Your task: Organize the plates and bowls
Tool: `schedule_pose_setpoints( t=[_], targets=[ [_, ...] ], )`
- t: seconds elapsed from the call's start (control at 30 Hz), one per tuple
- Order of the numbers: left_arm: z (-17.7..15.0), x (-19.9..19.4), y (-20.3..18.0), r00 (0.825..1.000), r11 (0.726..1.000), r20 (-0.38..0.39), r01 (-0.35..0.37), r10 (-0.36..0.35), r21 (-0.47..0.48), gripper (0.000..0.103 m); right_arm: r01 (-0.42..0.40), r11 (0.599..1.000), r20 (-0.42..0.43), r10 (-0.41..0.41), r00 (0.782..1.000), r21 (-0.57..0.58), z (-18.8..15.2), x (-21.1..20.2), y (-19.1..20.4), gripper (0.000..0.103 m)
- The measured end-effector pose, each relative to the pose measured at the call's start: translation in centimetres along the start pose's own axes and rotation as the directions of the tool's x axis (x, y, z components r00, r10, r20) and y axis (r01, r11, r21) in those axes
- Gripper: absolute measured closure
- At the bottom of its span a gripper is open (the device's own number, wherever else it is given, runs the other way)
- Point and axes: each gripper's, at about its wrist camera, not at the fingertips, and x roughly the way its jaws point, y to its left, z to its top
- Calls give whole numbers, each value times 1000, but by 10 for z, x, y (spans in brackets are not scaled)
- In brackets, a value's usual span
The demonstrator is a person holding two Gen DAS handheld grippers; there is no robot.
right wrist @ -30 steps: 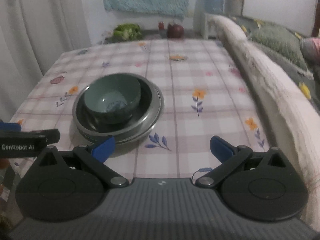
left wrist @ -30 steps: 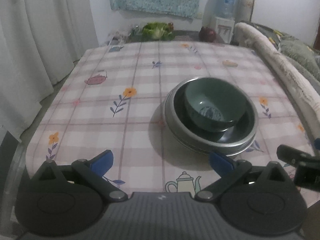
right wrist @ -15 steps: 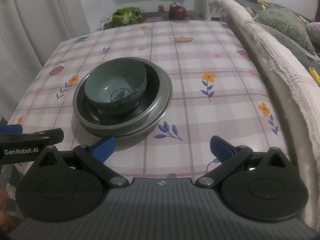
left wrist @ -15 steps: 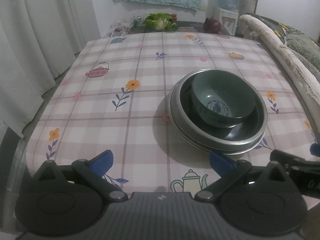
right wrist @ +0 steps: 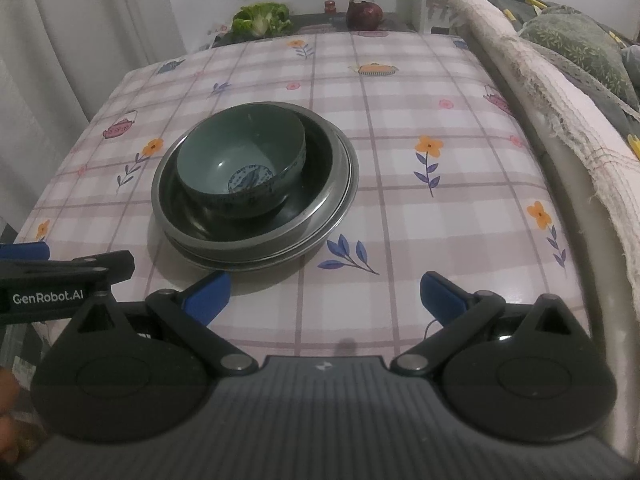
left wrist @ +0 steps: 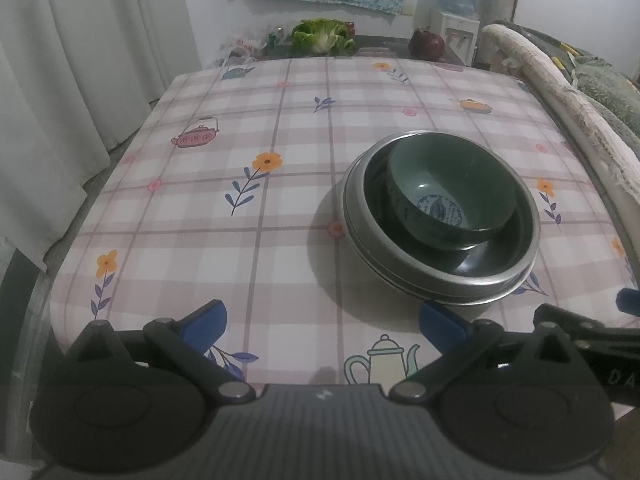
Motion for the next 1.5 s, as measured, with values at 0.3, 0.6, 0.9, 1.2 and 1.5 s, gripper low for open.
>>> schedule_pose_setpoints(
  t=[0.3,0.6,0.9,1.2,1.5],
  targets=[
    [0,0,1,1000,1000,-2,2,-2,0,0,6,1000,3,-6,1000,-2,0,-2,-1,1],
    [-2,0,0,1000,1000,-2,1,-1,2,0,5,1000,6,-5,1000,-1,0,-3,-1,1],
    [-2,0,0,1000,1000,-1,2,-2,1,0,1,1000,7,-1,1000,-2,0,-5,0,1],
    [-2,-3,1,1000,1000,2,-2,2,2,0,1,1000,10,-1,1000,-3,0,-5,1,1],
    [0,-4,1,1000,1000,6,-3,3,3,0,-2,1000,11,2,1000,-7,2,-5,2,1]
  ],
)
